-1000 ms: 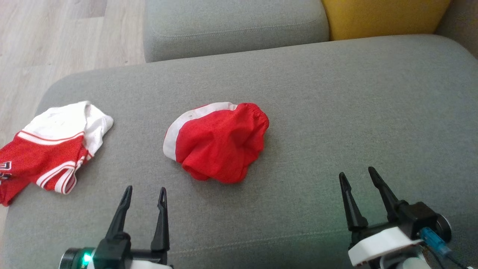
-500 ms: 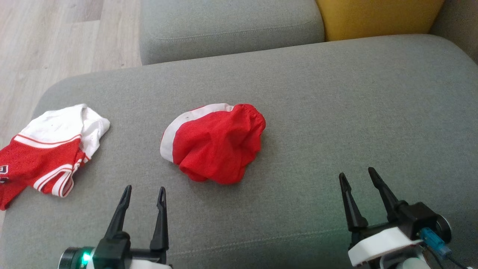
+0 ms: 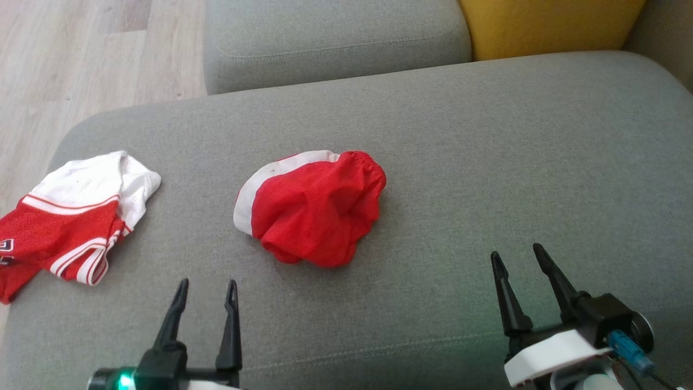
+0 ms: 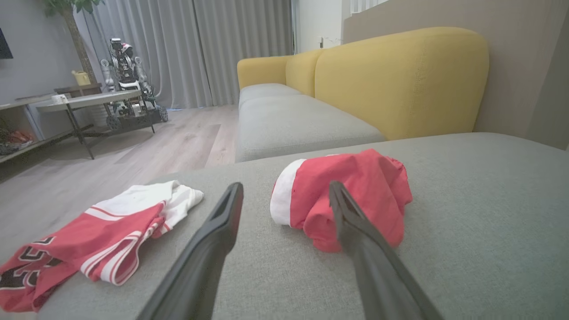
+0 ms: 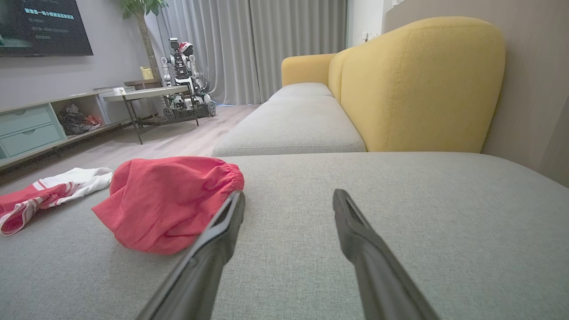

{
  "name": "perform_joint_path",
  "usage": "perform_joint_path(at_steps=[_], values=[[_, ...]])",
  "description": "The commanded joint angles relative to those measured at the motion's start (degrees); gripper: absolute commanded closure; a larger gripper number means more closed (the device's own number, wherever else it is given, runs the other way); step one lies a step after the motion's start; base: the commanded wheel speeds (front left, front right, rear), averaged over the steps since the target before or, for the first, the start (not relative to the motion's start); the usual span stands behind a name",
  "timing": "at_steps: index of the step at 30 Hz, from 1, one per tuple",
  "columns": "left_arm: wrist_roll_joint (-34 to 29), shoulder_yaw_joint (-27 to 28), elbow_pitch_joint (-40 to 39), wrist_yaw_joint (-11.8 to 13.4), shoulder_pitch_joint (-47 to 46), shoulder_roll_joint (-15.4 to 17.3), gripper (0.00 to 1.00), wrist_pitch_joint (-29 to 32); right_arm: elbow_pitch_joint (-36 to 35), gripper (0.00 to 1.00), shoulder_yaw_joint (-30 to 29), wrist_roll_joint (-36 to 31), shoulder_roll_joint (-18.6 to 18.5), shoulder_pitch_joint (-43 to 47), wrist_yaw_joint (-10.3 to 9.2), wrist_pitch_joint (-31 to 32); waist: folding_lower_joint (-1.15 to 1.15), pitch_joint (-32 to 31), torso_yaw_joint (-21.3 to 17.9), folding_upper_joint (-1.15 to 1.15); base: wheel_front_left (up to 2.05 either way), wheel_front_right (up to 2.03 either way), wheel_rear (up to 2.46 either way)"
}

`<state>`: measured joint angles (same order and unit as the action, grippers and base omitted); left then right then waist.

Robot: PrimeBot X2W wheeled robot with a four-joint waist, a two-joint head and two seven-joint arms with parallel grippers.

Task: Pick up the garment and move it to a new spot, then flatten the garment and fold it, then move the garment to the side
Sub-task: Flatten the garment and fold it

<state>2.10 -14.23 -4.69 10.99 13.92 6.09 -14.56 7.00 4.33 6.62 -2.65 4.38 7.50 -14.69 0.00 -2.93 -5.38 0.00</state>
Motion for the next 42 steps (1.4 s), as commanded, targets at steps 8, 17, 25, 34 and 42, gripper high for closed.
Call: perform_joint_path(at_steps=[8, 17, 25, 34, 42], values=[[2.81, -3.69, 14.00, -10.30, -13.63, -2.04, 0.00, -0.42, -1.99, 0.00, 3.46, -0.35, -0.22, -2.52, -0.01, -0.31, 0.00, 3.19, -1.04, 0.00, 0.00, 0.00, 0.00], [2.07, -8.09, 37.06, -12.27, -34.56, -2.95, 0.00, 3.74, -2.19, 0.00, 5.57, -0.34, -0.22, -5.39, -0.01, -0.31, 0.00, 9.20, -4.59, 0.00, 0.00, 0.00, 0.00], [2.46, -9.48, 49.30, -11.65, -45.63, -3.15, 1.00, 0.50, -2.46, 0.00, 7.34, 0.79, -0.22, -7.31, -0.01, -0.31, 0.00, 10.53, -8.77, 0.00, 0.00, 0.00, 0.00], [12.53, -10.93, 35.30, -13.29, -55.21, -3.20, 1.00, -0.41, -2.62, 0.00, 8.59, 1.80, -0.22, -8.04, -0.01, -0.31, 0.00, 9.97, -13.39, 0.00, 0.00, 0.00, 0.00], [25.12, -11.39, 19.89, -9.75, -58.06, -3.21, 1.00, -0.43, -2.91, 0.00, 8.50, 2.45, -0.22, -8.00, -0.01, -0.31, 0.00, 9.67, -15.00, 0.00, 0.00, 0.00, 0.00]])
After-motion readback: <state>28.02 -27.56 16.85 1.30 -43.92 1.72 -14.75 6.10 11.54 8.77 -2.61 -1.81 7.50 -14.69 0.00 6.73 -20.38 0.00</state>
